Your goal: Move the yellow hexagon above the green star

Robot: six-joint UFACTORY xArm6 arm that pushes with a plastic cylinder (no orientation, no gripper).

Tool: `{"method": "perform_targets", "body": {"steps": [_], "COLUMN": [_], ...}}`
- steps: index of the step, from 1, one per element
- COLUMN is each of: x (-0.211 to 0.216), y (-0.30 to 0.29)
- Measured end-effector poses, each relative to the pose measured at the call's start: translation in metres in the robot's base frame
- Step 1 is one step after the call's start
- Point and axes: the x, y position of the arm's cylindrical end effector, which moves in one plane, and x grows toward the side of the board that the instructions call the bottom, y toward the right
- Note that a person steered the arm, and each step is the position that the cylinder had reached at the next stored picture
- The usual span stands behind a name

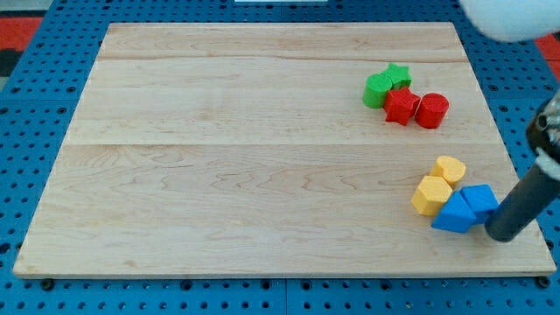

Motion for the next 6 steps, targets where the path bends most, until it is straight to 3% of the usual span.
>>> {"method": "perform_targets", "body": {"steps": [4, 6], "x": [-0.021, -0.049], "y": [-0.066, -0.137]}}
